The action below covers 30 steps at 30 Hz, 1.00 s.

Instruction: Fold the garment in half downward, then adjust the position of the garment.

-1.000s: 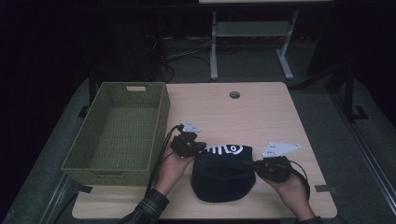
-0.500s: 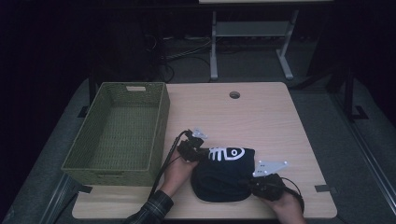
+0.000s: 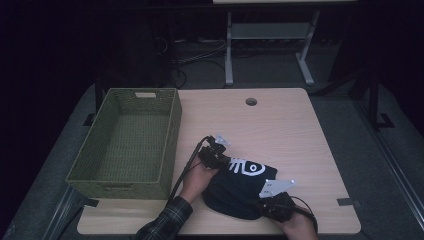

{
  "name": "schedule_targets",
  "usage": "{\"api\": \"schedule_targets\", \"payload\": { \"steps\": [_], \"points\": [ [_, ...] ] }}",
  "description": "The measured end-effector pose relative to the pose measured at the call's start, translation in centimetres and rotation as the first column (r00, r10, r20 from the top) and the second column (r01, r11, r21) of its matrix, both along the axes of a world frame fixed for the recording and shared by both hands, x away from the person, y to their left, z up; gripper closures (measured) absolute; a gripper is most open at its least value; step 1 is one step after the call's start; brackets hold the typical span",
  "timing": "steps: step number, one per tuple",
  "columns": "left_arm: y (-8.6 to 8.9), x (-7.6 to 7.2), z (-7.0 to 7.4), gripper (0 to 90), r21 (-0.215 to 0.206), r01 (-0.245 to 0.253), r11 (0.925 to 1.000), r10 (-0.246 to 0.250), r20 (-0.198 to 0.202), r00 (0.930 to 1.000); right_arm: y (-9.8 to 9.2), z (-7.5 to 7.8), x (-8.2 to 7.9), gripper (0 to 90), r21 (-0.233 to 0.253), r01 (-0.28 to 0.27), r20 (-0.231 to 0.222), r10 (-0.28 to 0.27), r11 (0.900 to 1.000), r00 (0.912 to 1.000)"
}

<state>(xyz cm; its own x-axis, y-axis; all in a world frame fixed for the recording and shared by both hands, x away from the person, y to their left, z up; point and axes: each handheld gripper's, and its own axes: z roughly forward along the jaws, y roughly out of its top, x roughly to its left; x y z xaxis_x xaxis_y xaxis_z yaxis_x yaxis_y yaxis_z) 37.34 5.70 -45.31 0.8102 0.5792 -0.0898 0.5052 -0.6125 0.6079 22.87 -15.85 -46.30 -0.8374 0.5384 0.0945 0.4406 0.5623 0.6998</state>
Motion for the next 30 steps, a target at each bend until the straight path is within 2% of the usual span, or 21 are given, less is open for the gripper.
{"api": "schedule_targets", "payload": {
  "steps": [4, 8, 9, 10, 11, 12, 13, 16, 18, 22, 25, 27, 29, 30],
  "points": [
    [-0.4, 0.1, 0.0, 90.0, -0.002, 0.006, 1.0, -0.006, 0.01, 0.9999, 0.3, 0.0, 0.0, 90.0, 0.002, -0.002, -0.005, 0.002, 1.0, 1.0],
    [0.4, -0.3, 1.0, 90.0, -0.048, -0.005, 0.9988, 0.006, 0.012, 0.9999, 0.0, 0.2, 0.2, 90.0, 0.022, -0.008, -0.002, 0.008, 1.0, 1.0],
    [0.7, -0.5, 1.4, 90.0, -0.065, -0.008, 0.9979, 0.01, 0.021, 0.9997, -0.1, 0.4, 0.2, 90.0, 0.033, -0.003, -0.003, 0.003, 0.999, 1.0],
    [1.4, -1.5, 2.4, 90.0, -0.104, -0.007, 0.9945, 0.01, 0.031, 0.9995, -0.4, 0.6, 0.2, 88.9, 0.05, 0.005, -0.012, -0.005, 0.999, 0.9999],
    [1.4, -1.5, 2.4, 90.0, -0.104, -0.007, 0.9945, 0.01, 0.031, 0.9995, -0.4, 0.6, 0.2, 88.9, 0.05, 0.005, -0.012, -0.005, 0.999, 0.9999],
    [1.7, -1.9, 2.8, 90.0, -0.107, 0.003, 0.9942, 0.002, 0.044, 0.999, -1.0, 1.3, 0.4, 87.4, 0.083, 0.013, 0.015, -0.014, 0.996, 0.9998],
    [2.0, -2.4, 3.2, 90.0, -0.108, 0.01, 0.9941, -0.004, 0.055, 0.9985, -1.3, 1.7, 0.5, 87.1, 0.098, 0.023, 0.017, -0.024, 0.995, 0.9996],
    [2.7, -3.8, 4.1, 90.0, -0.141, 0.02, 0.9898, -0.012, 0.054, 0.9984, -1.8, 2.7, 1.0, 87.6, 0.117, 0.038, 0.058, -0.045, 0.992, 0.9973],
    [3.3, -4.9, 4.4, 90.0, -0.147, 0.034, 0.9886, -0.025, 0.06, 0.9979, -2.1, 3.1, 1.6, 88.7, 0.124, 0.055, 0.078, -0.065, 0.991, 0.9949],
    [4.3, -7.5, 4.6, 90.0, -0.154, 0.039, 0.9873, -0.029, 0.067, 0.9973, -3.0, 3.6, 3.2, 90.0, 0.113, 0.1, 0.111, -0.113, 0.989, 0.9873],
    [4.7, -9.1, 4.2, 90.0, -0.13, 0.045, 0.9905, -0.036, 0.072, 0.9968, -3.9, 3.6, 4.4, 90.0, 0.104, 0.139, 0.125, -0.151, 0.985, 0.9805],
    [4.8, -9.7, 3.6, 90.0, -0.109, 0.043, 0.9931, -0.037, 0.06, 0.9975, -4.4, 3.2, 5.2, 90.0, 0.088, 0.162, 0.12, -0.172, 0.983, 0.9776],
    [4.8, -9.7, 2.6, 90.0, -0.076, 0.042, 0.9962, -0.039, 0.04, 0.9984, -4.8, 2.5, 5.9, 90.0, 0.064, 0.184, 0.106, -0.19, 0.981, 0.976],
    [4.8, -9.6, 2.0, 90.0, -0.073, 0.039, 0.9965, -0.037, 0.022, 0.9991, -4.9, 2.1, 6.3, 90.0, 0.05, 0.191, 0.092, -0.195, 0.98, 0.9764]
  ]
}}
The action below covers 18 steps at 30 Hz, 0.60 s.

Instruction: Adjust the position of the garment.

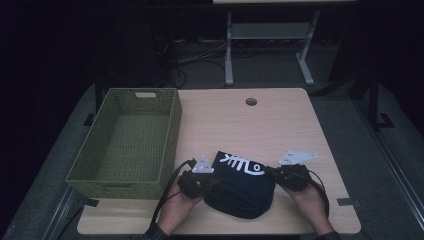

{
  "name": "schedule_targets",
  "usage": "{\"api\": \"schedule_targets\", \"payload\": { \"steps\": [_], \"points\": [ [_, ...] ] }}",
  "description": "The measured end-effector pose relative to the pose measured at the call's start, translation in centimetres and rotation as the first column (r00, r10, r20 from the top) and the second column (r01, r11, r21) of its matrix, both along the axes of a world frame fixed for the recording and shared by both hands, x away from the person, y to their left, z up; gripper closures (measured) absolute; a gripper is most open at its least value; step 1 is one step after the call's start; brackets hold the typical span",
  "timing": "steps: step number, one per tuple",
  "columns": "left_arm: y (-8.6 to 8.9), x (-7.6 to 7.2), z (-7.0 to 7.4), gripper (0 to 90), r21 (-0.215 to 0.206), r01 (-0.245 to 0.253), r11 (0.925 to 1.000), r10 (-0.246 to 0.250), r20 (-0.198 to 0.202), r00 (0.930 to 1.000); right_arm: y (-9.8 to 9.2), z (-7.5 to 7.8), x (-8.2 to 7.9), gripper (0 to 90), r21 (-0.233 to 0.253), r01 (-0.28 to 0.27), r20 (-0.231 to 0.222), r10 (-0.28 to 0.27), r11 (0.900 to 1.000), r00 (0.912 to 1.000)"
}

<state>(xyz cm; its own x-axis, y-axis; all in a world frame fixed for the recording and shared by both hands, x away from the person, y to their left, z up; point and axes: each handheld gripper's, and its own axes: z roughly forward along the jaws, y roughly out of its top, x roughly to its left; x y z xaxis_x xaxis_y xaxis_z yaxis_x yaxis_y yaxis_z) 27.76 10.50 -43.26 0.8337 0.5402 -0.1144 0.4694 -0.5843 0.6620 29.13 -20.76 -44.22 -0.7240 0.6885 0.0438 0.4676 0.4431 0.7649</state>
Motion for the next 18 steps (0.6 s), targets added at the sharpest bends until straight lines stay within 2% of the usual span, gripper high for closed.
{"api": "schedule_targets", "payload": {
  "steps": [2, 5, 10, 13, 16, 18],
  "points": [
    [-0.3, 0.2, -0.9, 90.0, 0.038, -0.001, 0.9993, 0.001, -0.01, 1.0, -0.2, -1.0, 0.5, 90.0, -0.033, 0.014, -0.04, -0.015, 0.999, 0.9991],
    [-0.8, 0.6, -1.5, 90.0, 0.072, 0.01, 0.9974, -0.009, -0.006, 0.9999, -0.3, -2.1, 0.8, 90.0, -0.05, 0.019, -0.092, -0.024, 0.999, 0.9955],
    [-1.0, 1.8, -1.7, 90.0, 0.117, -0.021, 0.9929, 0.014, 0.057, 0.9983, -0.2, -2.4, 0.3, 90.0, -0.06, 0.03, -0.093, -0.035, 0.998, 0.995],
    [-1.0, 2.1, -1.7, 90.0, 0.12, -0.024, 0.9924, 0.017, 0.063, 0.9979, -0.1, -2.3, -0.1, 90.0, -0.066, 0.026, -0.095, -0.032, 0.997, 0.995],
    [-0.9, 2.1, -1.7, 90.0, 0.109, -0.026, 0.9937, 0.021, 0.048, 0.9986, 0.0, -2.3, -0.5, 90.0, -0.066, 0.024, -0.084, -0.03, 0.998, 0.9961],
    [-0.7, 2.3, -1.6, 90.0, 0.087, -0.03, 0.9958, 0.028, 0.026, 0.9993, -0.2, -2.2, -0.5, 90.0, -0.047, 0.02, -0.081, -0.024, 0.999, 0.9964]
  ]
}}
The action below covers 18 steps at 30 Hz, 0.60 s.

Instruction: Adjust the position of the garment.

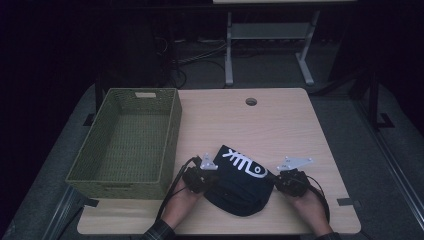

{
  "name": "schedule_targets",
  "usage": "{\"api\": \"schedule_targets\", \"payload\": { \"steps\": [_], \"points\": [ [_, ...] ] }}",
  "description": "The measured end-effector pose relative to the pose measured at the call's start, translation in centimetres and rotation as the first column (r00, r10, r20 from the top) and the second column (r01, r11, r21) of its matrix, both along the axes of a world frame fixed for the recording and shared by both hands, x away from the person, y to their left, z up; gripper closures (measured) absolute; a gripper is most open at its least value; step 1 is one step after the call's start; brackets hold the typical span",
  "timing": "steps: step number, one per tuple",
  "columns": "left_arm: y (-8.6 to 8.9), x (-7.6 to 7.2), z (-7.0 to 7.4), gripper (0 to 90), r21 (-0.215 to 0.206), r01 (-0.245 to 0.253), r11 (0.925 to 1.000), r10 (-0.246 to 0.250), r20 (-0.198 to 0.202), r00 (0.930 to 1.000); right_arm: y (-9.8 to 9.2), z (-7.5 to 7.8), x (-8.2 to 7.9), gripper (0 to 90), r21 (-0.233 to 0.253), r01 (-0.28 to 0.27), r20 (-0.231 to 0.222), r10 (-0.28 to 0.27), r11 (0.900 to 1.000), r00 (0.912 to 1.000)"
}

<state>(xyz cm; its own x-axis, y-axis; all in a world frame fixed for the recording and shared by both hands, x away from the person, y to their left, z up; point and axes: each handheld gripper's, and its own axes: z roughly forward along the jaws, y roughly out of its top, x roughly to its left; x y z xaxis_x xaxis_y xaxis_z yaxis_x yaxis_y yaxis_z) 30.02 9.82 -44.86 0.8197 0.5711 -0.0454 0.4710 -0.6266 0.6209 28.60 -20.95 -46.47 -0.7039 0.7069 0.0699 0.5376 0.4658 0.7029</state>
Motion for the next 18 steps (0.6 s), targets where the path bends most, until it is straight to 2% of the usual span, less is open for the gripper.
{"api": "schedule_targets", "payload": {
  "steps": [2, 3, 5, 6, 8, 11, 15, 18],
  "points": [
    [0.4, 0.1, 0.3, 89.4, -0.04, -0.006, 0.9992, 0.006, -0.018, 0.9998, -0.3, 0.2, -0.2, 85.8, 0.013, 0.002, 0.017, -0.002, 1.0, 0.9999],
    [0.5, 0.1, 0.5, 84.8, -0.054, -0.009, 0.9985, 0.008, -0.022, 0.9997, -0.6, 0.5, -0.3, 81.6, 0.034, 0.011, 0.025, -0.011, 0.999, 0.9996],
    [0.9, 0.1, 1.1, 77.9, -0.078, -0.016, 0.9969, 0.014, -0.018, 0.9997, -1.1, 0.8, -0.7, 74.2, 0.045, 0.031, 0.045, -0.033, 0.999, 0.9984],
    [0.9, 0.1, 1.3, 74.7, -0.082, -0.019, 0.9964, 0.018, -0.012, 0.9998, -1.2, 0.9, -0.9, 72.8, 0.052, 0.045, 0.05, -0.047, 0.998, 0.9976],
    [1.0, 0.2, 1.7, 62.8, -0.091, -0.037, 0.9952, 0.036, -0.006, 0.9993, -1.7, 1.0, -1.2, 66.7, 0.061, 0.052, 0.059, -0.056, 0.997, 0.9967],
    [1.2, 0.5, 2.1, 49.1, -0.108, -0.053, 0.9927, 0.053, -0.002, 0.9986, -2.6, 1.0, -1.8, 53.3, 0.062, 0.093, 0.058, -0.097, 0.994, 0.9936],
    [1.2, 1.2, 2.4, 38.2, -0.105, -0.058, 0.9927, 0.057, -0.012, 0.9983, -3.9, 0.3, -2.6, 38.3, 0.048, 0.135, 0.073, -0.138, 0.99, 0.9877],
    [1.1, 1.7, 2.6, 34.1, -0.105, -0.052, 0.9931, 0.051, -0.009, 0.9987, -4.6, -0.2, -3.0, 29.8, 0.041, 0.157, 0.073, -0.16, 0.987, 0.9845]
  ]
}}
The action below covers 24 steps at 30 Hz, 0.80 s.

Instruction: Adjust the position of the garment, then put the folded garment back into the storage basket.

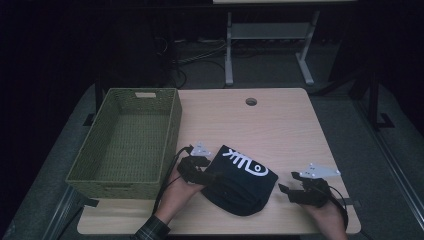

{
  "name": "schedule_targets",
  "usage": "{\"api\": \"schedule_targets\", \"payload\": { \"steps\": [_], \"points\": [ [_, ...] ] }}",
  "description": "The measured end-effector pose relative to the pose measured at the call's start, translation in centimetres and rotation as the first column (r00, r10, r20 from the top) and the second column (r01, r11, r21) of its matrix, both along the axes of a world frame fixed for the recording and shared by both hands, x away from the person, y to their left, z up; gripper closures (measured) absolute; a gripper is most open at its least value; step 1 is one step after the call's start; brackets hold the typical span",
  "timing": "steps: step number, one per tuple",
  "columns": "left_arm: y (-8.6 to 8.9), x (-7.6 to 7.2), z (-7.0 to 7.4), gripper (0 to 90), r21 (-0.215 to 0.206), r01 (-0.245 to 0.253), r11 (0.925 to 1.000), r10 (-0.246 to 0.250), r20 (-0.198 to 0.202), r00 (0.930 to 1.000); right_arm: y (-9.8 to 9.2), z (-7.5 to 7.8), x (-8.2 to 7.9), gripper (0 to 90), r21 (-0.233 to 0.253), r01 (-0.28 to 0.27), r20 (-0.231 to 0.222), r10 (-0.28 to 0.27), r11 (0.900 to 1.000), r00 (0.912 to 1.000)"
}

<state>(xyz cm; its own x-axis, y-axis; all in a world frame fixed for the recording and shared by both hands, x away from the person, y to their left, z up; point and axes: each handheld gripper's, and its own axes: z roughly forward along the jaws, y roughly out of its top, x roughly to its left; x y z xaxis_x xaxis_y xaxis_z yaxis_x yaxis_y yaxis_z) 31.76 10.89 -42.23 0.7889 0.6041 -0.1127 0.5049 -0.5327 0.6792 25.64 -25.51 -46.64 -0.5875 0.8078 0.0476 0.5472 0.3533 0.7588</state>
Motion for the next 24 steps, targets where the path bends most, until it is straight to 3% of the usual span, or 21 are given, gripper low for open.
{"api": "schedule_targets", "payload": {
  "steps": [5, 8, 16, 24],
  "points": [
    [-0.2, 1.1, 0.1, 25.1, -0.006, -0.002, 1.0, 0.002, -0.01, 0.9999, -0.6, -0.9, -0.1, 13.5, -0.038, 0.052, -0.026, -0.053, 0.998, 0.9983],
    [-0.3, 1.6, 0.0, 21.7, -0.008, -0.006, 0.9999, 0.006, -0.015, 0.9999, -0.5, -1.3, 0.1, 12.4, -0.074, 0.073, -0.032, -0.076, 0.995, 0.9966],
    [0.1, 3.0, -0.7, 18.4, -0.035, -0.035, 0.9987, 0.034, -0.028, 0.999, -0.7, -1.6, 0.3, 9.2, -0.054, 0.077, -0.043, -0.079, 0.996, 0.996],
    [0.1, 3.6, -1.6, 18.3, -0.033, -0.05, 0.9982, 0.049, -0.03, 0.9983, -0.7, -1.6, 0.4, 8.7, -0.054, 0.073, -0.043, -0.075, 0.996, 0.9962]
  ]
}}
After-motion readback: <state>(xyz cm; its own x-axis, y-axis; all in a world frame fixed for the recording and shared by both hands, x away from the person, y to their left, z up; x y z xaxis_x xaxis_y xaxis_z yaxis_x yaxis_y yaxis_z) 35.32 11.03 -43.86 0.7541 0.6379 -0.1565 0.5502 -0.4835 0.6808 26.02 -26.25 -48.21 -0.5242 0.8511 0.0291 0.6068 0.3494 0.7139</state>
